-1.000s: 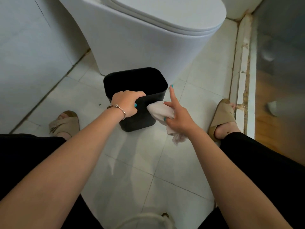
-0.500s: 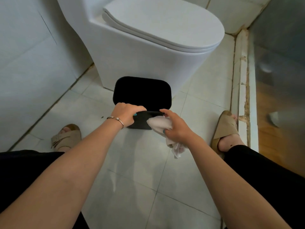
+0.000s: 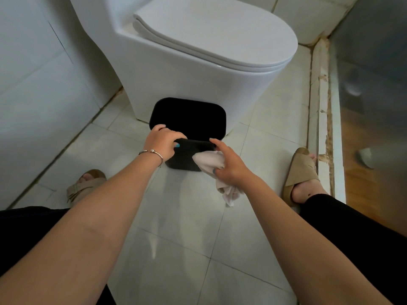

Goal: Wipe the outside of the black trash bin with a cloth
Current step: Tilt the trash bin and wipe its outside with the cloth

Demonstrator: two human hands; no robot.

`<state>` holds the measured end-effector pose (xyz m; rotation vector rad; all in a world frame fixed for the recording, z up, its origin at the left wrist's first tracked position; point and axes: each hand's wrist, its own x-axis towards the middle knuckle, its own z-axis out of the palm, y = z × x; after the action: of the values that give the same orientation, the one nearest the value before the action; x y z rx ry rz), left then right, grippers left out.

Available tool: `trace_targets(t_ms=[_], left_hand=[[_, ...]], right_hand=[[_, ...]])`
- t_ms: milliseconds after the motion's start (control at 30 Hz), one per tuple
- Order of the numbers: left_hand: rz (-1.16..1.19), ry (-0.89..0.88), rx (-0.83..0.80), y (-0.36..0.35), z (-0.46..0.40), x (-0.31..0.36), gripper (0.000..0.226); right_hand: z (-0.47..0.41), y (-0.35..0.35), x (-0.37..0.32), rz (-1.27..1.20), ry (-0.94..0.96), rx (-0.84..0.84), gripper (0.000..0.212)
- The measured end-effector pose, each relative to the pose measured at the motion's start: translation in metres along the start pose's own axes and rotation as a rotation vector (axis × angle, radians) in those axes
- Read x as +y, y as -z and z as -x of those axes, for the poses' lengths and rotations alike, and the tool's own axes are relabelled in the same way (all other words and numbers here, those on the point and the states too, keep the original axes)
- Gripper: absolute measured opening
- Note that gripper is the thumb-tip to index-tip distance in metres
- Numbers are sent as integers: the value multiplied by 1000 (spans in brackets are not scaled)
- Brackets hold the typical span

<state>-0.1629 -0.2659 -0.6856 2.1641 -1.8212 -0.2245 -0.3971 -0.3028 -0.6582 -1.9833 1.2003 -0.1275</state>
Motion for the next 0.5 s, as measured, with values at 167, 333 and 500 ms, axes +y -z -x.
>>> trace_targets(t_ms=[167, 333, 500], left_hand=[[184, 49, -51, 3, 3, -9, 40], [396, 141, 75, 7, 0, -1, 31], [423, 182, 104, 11, -4, 3, 29]], right_hand=[[3, -3, 1, -47, -27, -3, 87], [1, -7, -2, -80, -34, 4, 88], [-3, -10, -3, -111, -43, 22, 88]])
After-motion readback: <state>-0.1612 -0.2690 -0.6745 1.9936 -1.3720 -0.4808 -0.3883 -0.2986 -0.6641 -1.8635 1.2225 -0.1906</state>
